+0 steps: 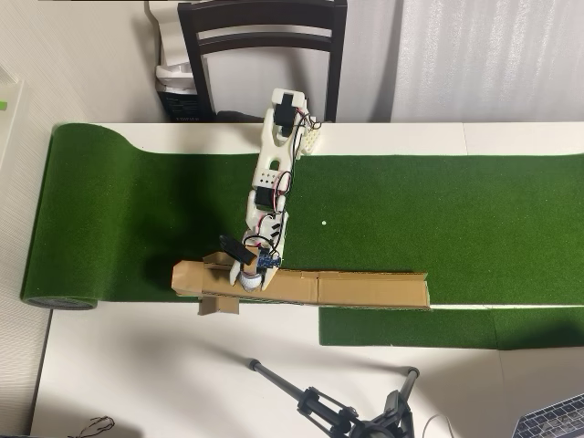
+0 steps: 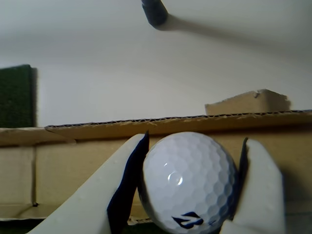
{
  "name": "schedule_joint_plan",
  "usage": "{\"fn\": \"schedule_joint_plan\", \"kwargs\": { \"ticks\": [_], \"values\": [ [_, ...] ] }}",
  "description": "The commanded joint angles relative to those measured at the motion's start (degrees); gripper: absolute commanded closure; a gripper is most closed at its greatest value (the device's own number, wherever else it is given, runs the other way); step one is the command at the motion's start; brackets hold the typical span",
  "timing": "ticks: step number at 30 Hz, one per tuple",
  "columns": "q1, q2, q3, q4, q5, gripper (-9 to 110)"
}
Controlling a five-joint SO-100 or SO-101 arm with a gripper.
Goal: Pick up the golf ball and place it on the gray mark at the back.
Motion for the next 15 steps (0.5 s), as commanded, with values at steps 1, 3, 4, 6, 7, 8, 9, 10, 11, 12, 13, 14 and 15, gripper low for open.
{"fn": "schedule_joint_plan", "kwargs": {
  "ticks": [1,3,4,6,7,8,9,10,11,12,13,14,15],
  "values": [
    [0.70,2.20,-6.24,-2.29,-0.26,72],
    [0.70,2.20,-6.24,-2.20,-0.26,72],
    [0.70,2.20,-6.24,-2.20,-0.35,71],
    [0.70,2.20,-6.24,-2.11,-1.32,68],
    [0.70,2.20,-6.24,-2.11,-1.67,65],
    [0.70,2.20,-6.24,-2.11,-1.85,63],
    [0.70,2.20,-6.24,-2.11,-1.85,61],
    [0.70,2.20,-6.24,-1.85,-1.85,60],
    [0.70,2.20,-6.24,-1.67,-1.85,59],
    [0.70,2.20,-6.24,-1.58,-1.85,59],
    [0.70,2.20,-6.24,-1.58,-1.85,59],
    [0.70,2.20,-6.24,-1.58,-1.85,59],
    [0.70,2.20,-6.24,-1.58,-1.85,59]
  ]
}}
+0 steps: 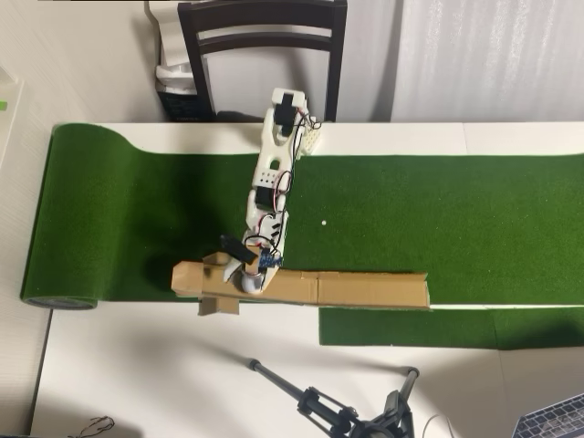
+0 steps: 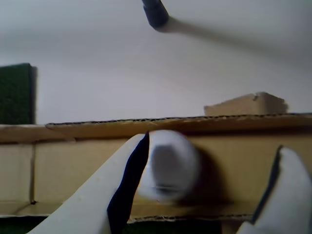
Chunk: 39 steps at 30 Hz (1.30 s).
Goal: Pick up the golf ball and place it on the gray mark at the back.
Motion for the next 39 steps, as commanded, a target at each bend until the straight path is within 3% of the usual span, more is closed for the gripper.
{"fn": "schedule_joint_plan", "kwargs": {
  "ticks": [1,16,27,39],
  "values": [
    [0.70,2.11,-6.15,-1.49,-0.44,59],
    [0.53,2.11,-6.06,-0.97,-0.44,59],
    [-0.70,6.94,-9.76,18.11,0.35,59],
    [-0.88,19.69,-11.16,30.94,0.18,59]
  ]
}}
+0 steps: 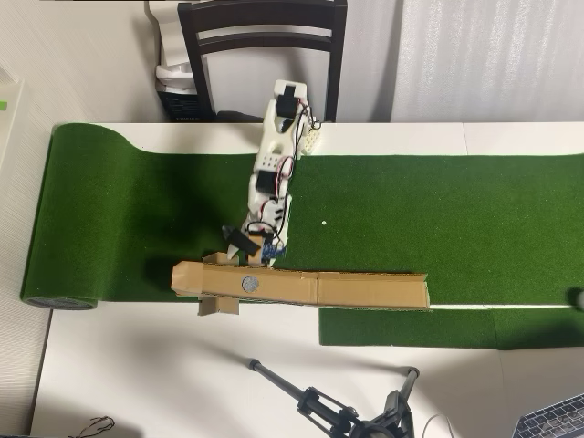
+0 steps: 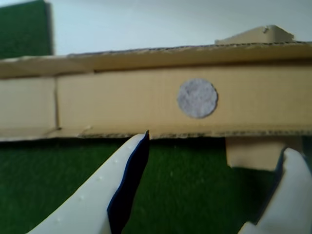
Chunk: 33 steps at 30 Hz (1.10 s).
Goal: Pick up the golf ball and place it on the gray mark at the back.
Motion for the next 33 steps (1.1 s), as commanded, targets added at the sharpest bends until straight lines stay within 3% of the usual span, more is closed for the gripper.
{"fn": "schedule_joint_plan", "kwargs": {
  "ticks": [1,17,25,33],
  "values": [
    [-0.18,11.34,-6.15,5.19,0.18,59],
    [0.88,39.90,2.11,26.89,-0.44,59],
    [3.87,64.42,24.70,25.14,0.18,59],
    [3.87,82.88,52.29,11.34,0.26,59]
  ]
}}
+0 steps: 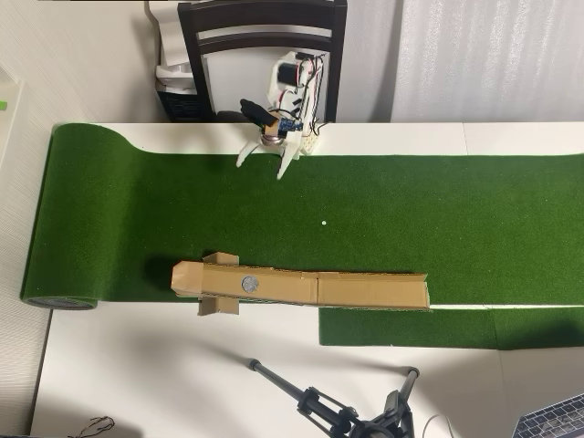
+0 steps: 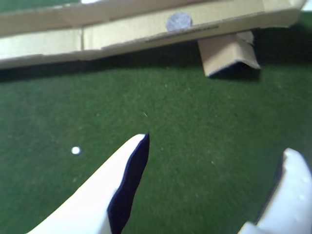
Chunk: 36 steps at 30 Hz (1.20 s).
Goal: Pick up the golf ball and place it on the gray mark at the back.
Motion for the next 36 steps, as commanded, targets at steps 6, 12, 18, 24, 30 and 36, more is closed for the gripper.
{"fn": "schedule_joint_plan", "kwargs": {
  "ticks": [6,12,18,24,30,36],
  "values": [
    [-0.44,19.86,23.99,-10.20,0.70,59],
    [-4.04,28.74,39.29,-10.90,2.37,59],
    [-6.77,32.08,44.03,-10.11,2.90,59],
    [-9.49,31.64,45.00,-7.03,3.60,59],
    [-9.58,31.73,45.26,-3.87,5.62,72],
    [-9.58,31.82,48.60,-4.75,5.80,89]
  ]
}}
